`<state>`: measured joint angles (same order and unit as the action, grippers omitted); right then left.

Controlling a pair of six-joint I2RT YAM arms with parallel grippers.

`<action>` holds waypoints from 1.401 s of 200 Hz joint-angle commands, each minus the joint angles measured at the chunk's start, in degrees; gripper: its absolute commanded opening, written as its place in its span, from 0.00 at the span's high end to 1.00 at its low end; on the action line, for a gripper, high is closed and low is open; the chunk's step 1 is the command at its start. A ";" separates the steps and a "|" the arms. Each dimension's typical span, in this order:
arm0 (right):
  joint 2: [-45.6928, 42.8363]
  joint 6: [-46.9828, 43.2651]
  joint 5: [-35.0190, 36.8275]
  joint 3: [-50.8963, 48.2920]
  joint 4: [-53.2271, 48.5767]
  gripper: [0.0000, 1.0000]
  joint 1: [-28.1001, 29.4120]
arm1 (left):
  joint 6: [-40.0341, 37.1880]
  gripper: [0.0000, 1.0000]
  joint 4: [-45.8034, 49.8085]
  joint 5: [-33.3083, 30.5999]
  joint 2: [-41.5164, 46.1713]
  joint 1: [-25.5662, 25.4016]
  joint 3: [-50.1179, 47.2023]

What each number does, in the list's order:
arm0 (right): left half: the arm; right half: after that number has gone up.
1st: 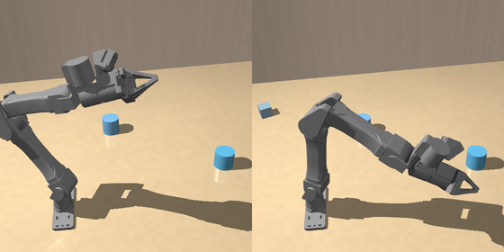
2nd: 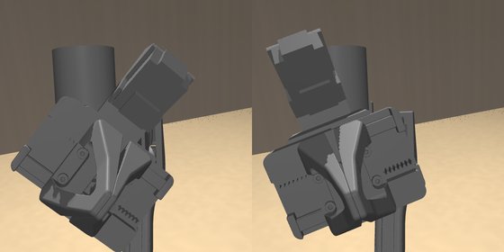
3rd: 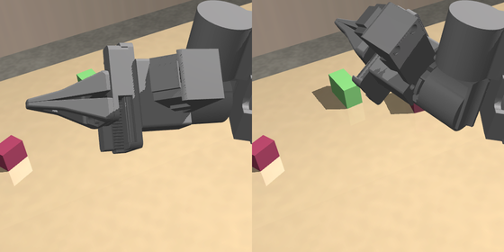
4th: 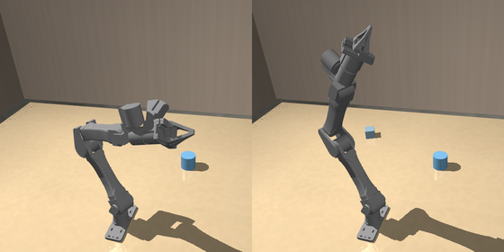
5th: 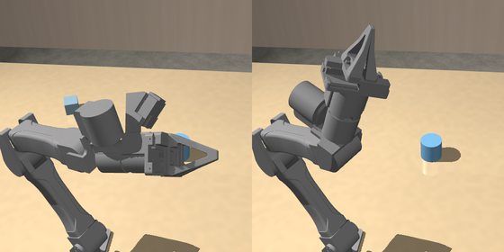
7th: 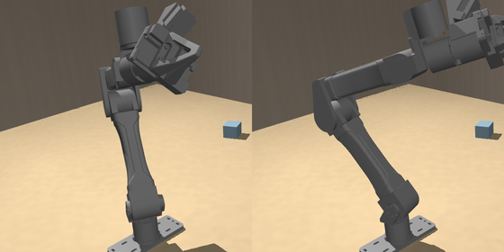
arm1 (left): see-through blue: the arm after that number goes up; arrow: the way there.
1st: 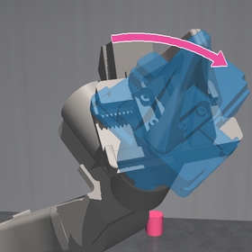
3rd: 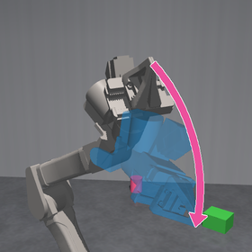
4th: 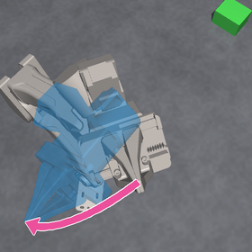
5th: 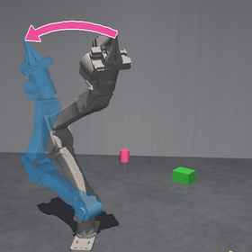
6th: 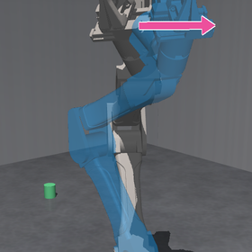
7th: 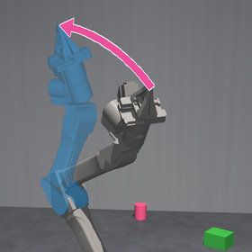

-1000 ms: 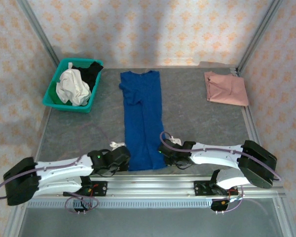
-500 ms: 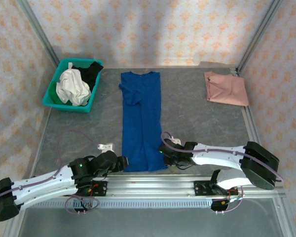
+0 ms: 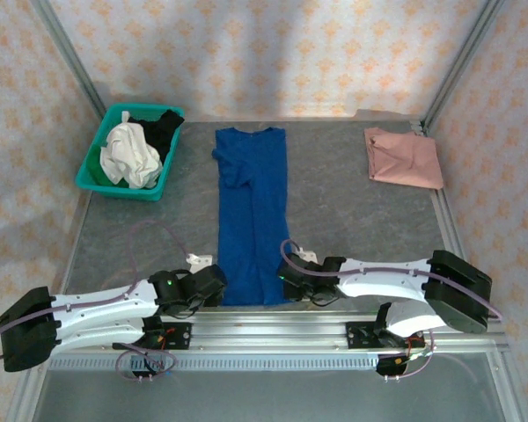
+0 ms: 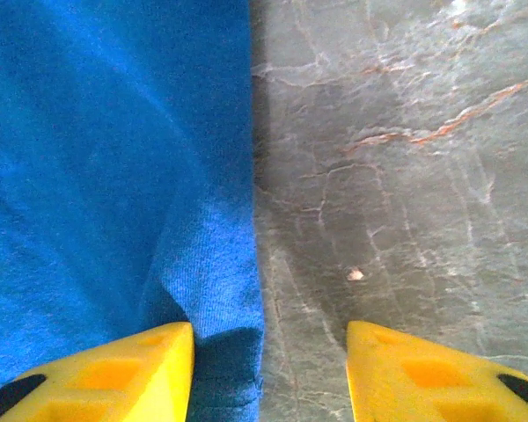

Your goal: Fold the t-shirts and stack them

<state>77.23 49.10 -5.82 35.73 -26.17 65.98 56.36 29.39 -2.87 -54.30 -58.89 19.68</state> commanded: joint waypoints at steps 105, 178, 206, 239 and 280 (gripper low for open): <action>-3.32 0.56 0.13 0.66 0.87 0.48 1.10 | 0.60 0.34 -8.50 7.20 5.06 -0.97 -2.98; 1.51 1.01 -2.28 -0.23 4.69 0.57 1.52 | -0.36 0.58 -12.62 8.49 -0.31 -1.01 -3.07; 0.50 1.00 -0.78 0.34 2.83 0.72 1.44 | -0.77 0.72 -12.64 8.51 1.32 -1.03 -2.92; -2.04 0.66 0.71 1.37 1.14 0.90 1.48 | -1.73 0.87 -10.91 7.90 4.37 -0.88 -1.40; -5.02 -2.86 5.32 8.04 -6.04 1.00 0.52 | -4.78 1.00 -7.32 4.71 6.14 0.13 4.63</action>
<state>74.96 48.82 -5.69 38.61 -26.96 67.18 54.24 21.26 4.03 -48.97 -59.64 19.09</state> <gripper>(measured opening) 0.043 0.050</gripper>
